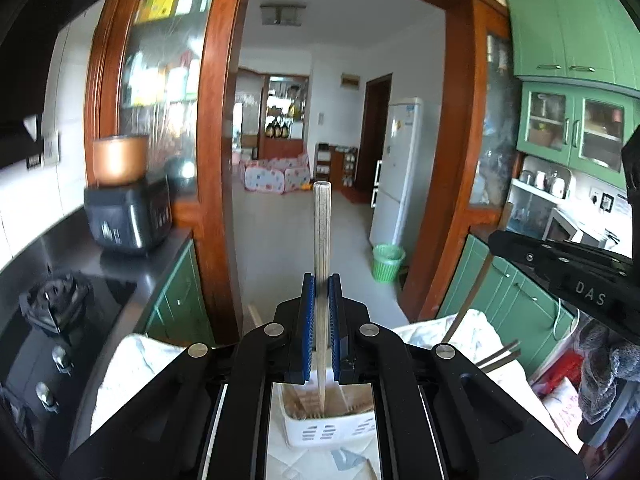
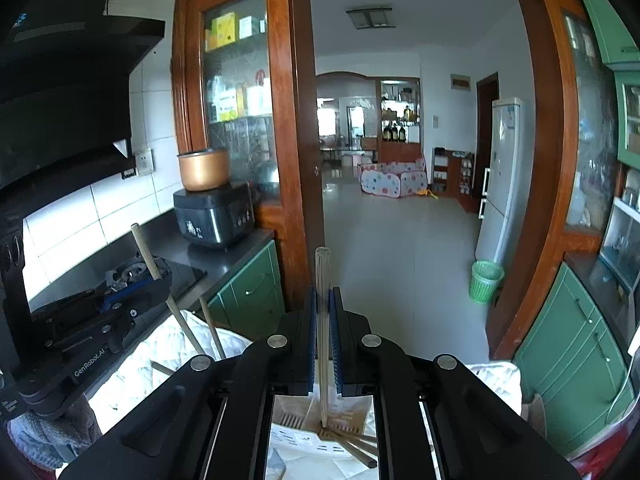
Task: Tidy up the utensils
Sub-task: 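Lift both held chopsticks and carry them above the white caddy, then open both grippers to drop the chopsticks into the caddy, then move both open grippers down to the last two chopsticks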
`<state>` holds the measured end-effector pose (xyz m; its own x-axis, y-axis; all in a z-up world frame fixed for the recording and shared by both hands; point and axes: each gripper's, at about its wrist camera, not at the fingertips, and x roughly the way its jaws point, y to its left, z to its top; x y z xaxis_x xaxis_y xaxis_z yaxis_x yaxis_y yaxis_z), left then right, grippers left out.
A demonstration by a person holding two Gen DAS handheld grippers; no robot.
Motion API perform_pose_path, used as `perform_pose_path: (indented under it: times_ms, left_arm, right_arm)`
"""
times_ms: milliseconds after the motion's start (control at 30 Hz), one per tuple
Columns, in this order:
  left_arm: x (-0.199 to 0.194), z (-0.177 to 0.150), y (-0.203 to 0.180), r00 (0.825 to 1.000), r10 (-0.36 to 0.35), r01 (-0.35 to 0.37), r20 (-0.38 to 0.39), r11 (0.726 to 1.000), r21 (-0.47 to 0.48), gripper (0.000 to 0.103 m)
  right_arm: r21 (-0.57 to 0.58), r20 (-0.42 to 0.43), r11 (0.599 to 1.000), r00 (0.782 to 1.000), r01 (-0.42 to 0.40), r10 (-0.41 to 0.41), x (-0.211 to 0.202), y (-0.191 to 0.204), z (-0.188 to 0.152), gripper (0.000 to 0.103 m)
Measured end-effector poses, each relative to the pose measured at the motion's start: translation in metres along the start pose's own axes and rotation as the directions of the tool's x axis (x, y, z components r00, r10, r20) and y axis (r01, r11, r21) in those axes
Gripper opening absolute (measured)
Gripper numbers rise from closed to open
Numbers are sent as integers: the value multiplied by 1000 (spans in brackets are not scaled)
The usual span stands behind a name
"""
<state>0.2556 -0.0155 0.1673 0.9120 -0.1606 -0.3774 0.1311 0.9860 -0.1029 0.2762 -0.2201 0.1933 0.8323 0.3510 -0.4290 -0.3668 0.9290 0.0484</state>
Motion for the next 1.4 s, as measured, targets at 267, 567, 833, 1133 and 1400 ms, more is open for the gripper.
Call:
perform_pose_path:
  times_ms: [267,567,833,1133,1400]
  left_arm:
    - [8,-19,7,998,-17,16,-57,1000,-15,6]
    - [-4,-23,-3,997,-40,40,-60,999,8,9]
    - [-34,-27,-8,996,-69,69,-49,998,6,10]
    - [-75,-68,-11,992,-104,104,-72,995,-1,32]
    - [-89,-139,-12,974,-119,115,-195,993,-32,32]
  right_arm:
    - [-9,-68,1000,998,-1,0,11,-2,-26,7]
    - [9,-104,1000,995,-9,10,9,-7,-42,8]
    - [-8,-66,1000,998,-7,6,-26,-8,-54,18]
    - [-30,-100,999,994,-35,32,-82,-5,-117,18]
    - [-14,-241,1000,970,-21,17,-104,-8,-212,18]
